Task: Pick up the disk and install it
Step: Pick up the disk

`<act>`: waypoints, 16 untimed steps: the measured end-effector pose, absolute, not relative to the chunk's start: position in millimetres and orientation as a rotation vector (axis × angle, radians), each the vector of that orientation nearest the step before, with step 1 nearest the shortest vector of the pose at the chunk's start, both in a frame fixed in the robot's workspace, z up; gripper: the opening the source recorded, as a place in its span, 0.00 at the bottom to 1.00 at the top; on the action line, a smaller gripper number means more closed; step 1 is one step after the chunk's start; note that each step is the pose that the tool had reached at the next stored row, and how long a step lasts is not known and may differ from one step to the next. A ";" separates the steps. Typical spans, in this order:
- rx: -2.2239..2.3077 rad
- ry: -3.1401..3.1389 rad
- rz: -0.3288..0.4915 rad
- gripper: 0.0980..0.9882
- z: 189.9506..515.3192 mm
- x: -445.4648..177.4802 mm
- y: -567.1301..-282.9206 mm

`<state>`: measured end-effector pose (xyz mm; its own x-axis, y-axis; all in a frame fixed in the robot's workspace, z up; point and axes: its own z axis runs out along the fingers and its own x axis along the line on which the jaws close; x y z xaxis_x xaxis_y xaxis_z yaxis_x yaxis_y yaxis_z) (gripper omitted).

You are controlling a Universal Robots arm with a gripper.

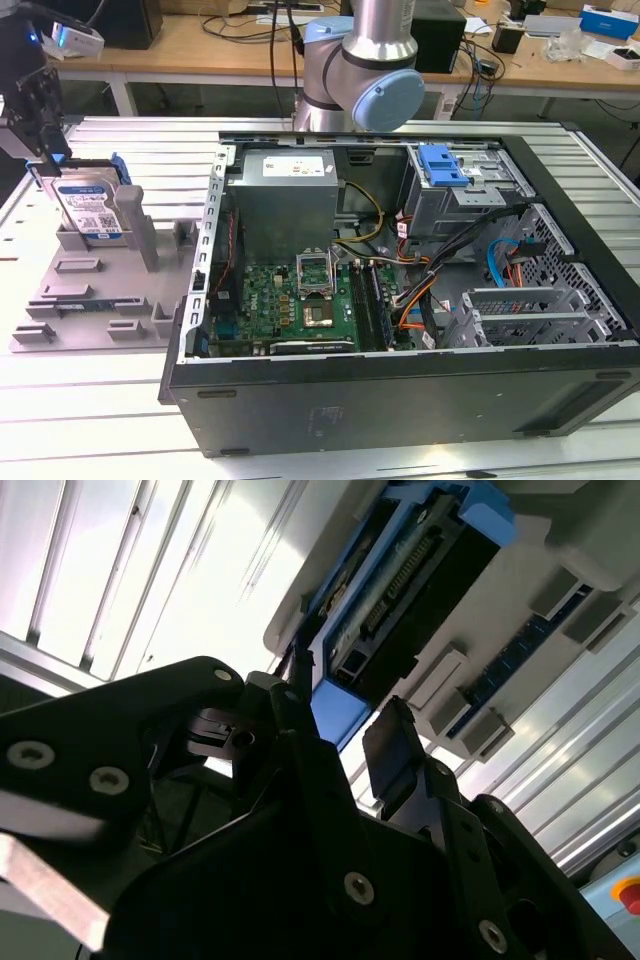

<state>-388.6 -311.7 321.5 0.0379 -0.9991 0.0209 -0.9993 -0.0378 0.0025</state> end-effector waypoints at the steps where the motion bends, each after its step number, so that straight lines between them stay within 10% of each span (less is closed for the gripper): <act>1: 2.252 -2.167 0.021 0.43 320.0 -388.6 -311.7; 16: 2.252 -2.167 0.021 0.43 308.8 -389.7 -311.8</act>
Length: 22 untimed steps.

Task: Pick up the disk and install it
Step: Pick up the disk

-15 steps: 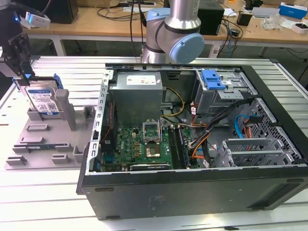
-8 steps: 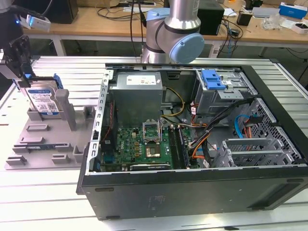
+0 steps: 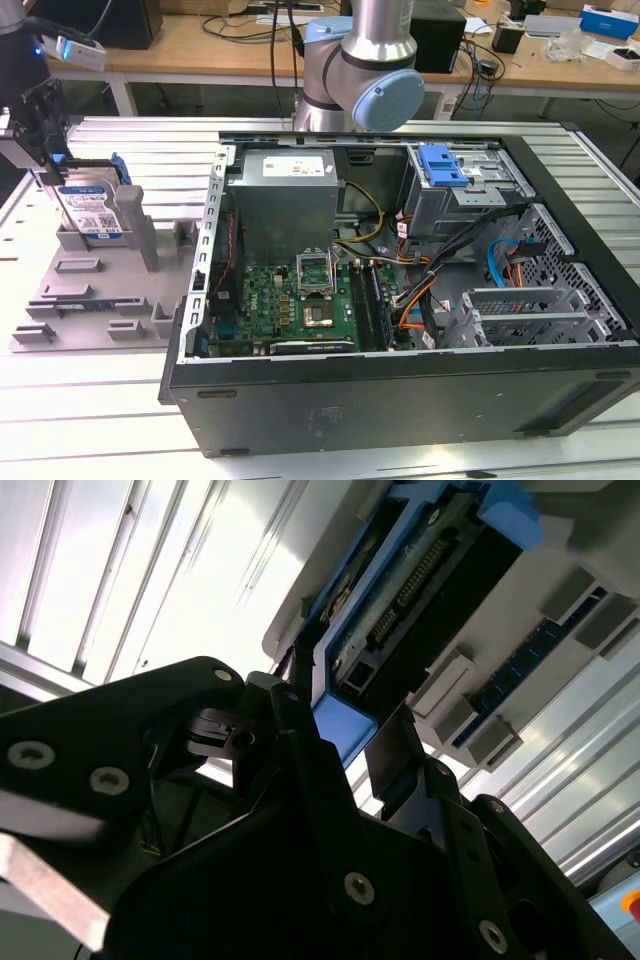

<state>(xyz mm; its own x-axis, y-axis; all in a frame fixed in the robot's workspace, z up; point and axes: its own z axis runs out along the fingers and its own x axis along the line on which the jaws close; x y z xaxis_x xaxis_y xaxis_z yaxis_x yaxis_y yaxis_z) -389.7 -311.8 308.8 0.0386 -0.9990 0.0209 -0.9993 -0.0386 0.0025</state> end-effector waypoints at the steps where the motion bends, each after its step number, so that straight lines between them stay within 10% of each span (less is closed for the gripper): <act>1: 2.252 -2.167 0.021 0.43 308.4 -389.8 -311.8; 22: 2.252 -2.167 0.021 0.43 301.1 -389.8 -312.4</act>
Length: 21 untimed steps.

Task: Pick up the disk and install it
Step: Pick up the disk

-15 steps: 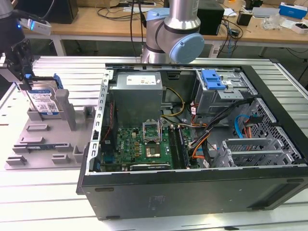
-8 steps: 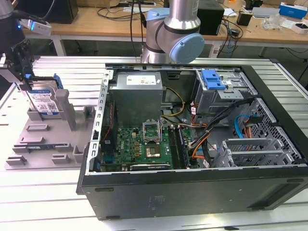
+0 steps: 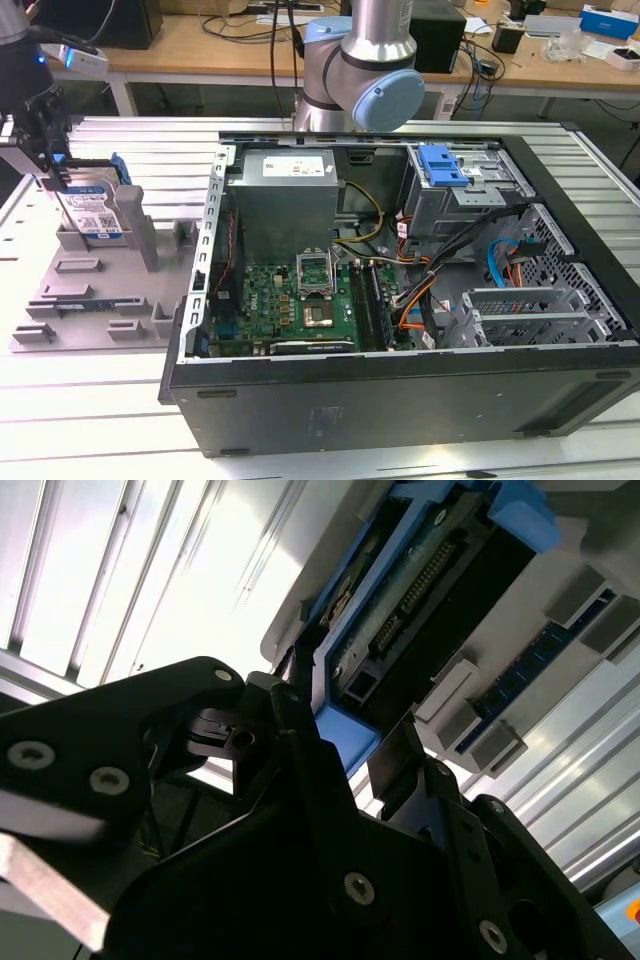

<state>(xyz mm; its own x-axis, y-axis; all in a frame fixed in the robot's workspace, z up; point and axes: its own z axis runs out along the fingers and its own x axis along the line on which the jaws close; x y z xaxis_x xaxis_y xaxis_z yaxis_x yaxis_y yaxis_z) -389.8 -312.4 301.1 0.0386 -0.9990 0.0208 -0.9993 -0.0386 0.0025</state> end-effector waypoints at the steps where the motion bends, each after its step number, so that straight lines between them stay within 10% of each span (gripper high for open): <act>1: 2.252 -2.167 0.021 0.43 300.6 -389.8 -312.5; 21: 2.252 -2.167 0.021 0.33 295.3 -389.8 -313.1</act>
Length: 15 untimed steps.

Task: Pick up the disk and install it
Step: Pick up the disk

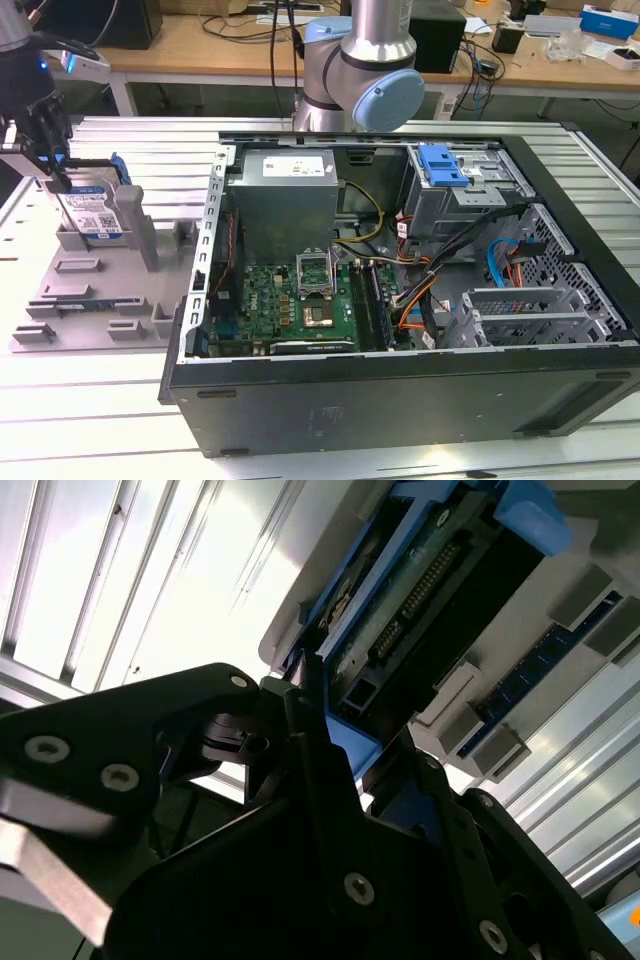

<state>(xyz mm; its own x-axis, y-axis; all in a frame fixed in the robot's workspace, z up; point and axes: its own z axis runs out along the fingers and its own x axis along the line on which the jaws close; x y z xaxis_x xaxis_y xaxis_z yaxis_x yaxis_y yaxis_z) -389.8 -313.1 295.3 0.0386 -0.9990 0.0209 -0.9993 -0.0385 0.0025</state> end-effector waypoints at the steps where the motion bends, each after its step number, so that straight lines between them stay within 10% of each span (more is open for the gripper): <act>1: 2.252 -2.167 0.021 0.33 295.4 -389.8 -313.1; 15: 2.252 -2.167 0.021 0.30 295.1 -389.8 -313.1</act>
<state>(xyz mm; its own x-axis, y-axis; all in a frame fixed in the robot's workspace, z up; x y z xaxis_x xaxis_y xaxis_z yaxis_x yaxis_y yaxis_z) -389.8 -313.1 295.1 0.0385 -0.9990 0.0208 -0.9993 -0.0385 0.0025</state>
